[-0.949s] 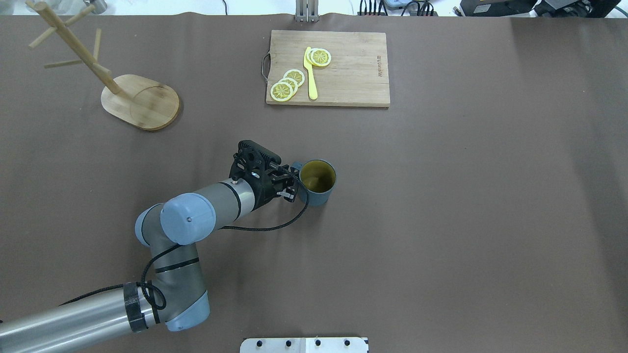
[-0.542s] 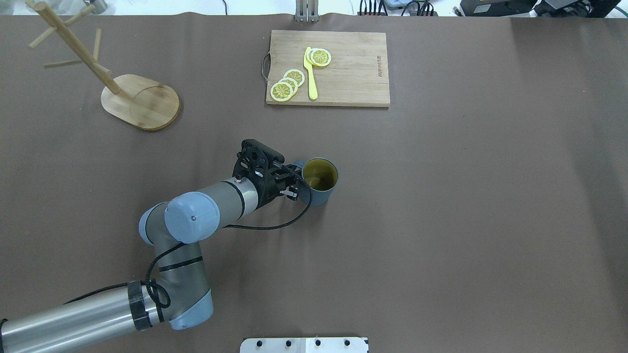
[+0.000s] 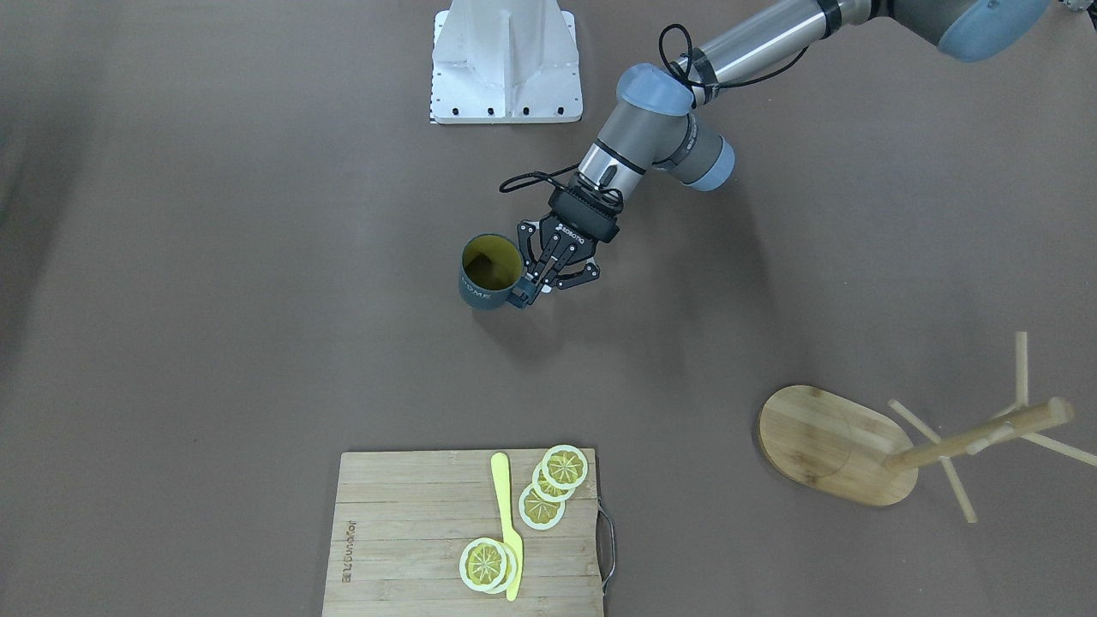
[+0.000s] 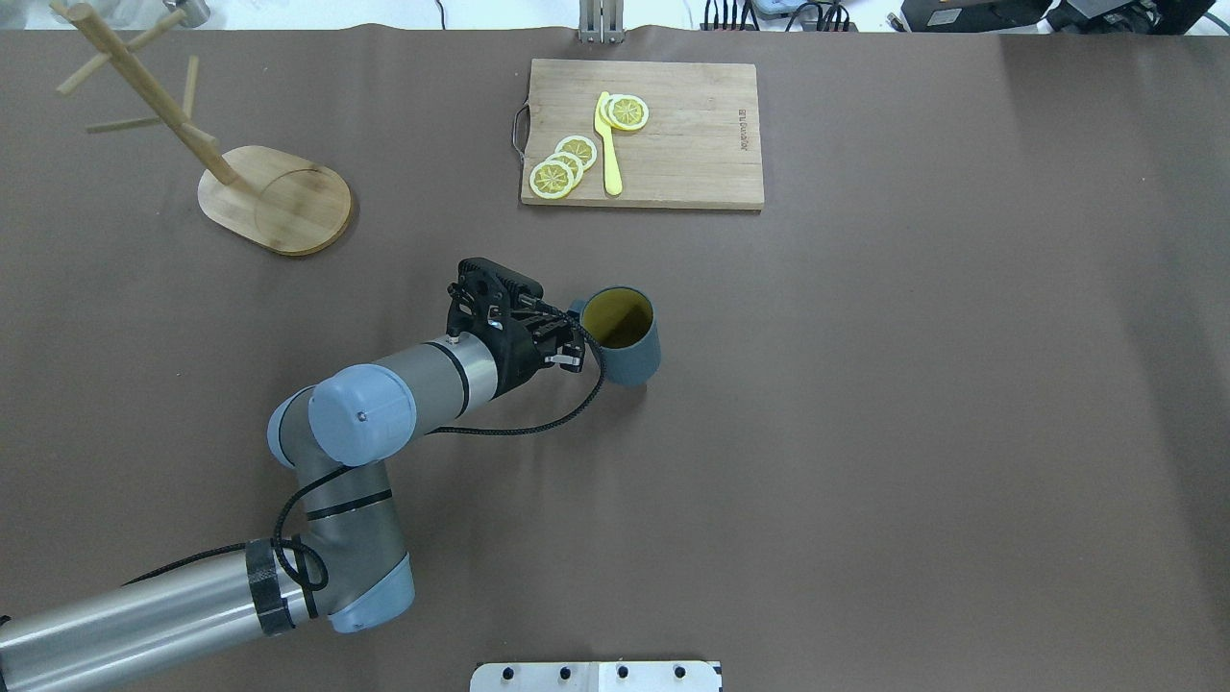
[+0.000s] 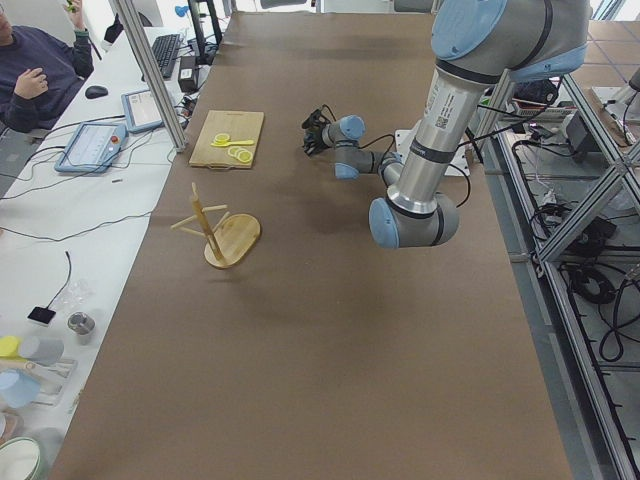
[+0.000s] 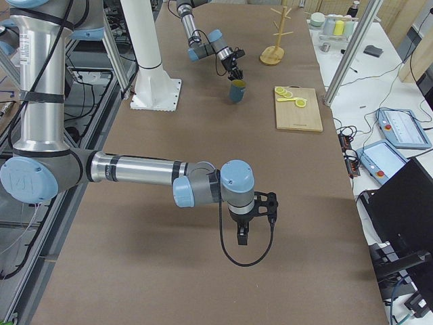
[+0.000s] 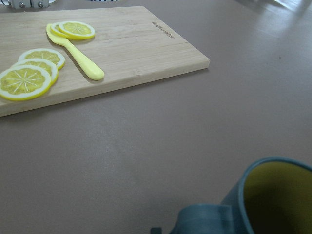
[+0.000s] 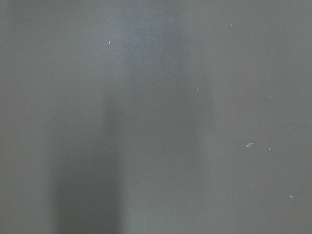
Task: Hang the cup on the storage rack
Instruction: 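Lift the mug and carry it toward the wooden mug-tree stand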
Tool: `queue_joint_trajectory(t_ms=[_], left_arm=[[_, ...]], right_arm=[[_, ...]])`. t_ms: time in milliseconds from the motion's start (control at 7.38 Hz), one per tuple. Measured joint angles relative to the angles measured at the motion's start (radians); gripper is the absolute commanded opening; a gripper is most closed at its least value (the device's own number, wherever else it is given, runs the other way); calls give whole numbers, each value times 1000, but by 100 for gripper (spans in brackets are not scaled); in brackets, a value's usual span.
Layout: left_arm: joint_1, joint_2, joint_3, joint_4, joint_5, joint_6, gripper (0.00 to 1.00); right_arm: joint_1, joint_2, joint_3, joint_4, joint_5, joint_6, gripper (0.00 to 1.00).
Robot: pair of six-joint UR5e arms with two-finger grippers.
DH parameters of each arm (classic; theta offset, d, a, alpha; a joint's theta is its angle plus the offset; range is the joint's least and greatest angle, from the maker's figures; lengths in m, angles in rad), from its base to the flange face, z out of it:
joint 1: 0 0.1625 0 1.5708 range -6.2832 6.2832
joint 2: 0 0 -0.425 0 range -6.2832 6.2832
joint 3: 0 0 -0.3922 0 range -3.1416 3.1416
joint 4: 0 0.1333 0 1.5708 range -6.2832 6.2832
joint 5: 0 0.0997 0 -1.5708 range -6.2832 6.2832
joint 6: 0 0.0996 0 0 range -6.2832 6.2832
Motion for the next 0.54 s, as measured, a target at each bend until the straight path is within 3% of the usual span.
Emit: queue_joint_trajectory(t_ms=[271, 542], left_arm=[[-68, 12, -3, -31, -27, -94, 0], [-201, 42, -5, -67, -211, -269, 0]], right_arm=[[0, -2, 0, 0, -1, -4, 100], [0, -3, -6, 2, -1, -6, 100]])
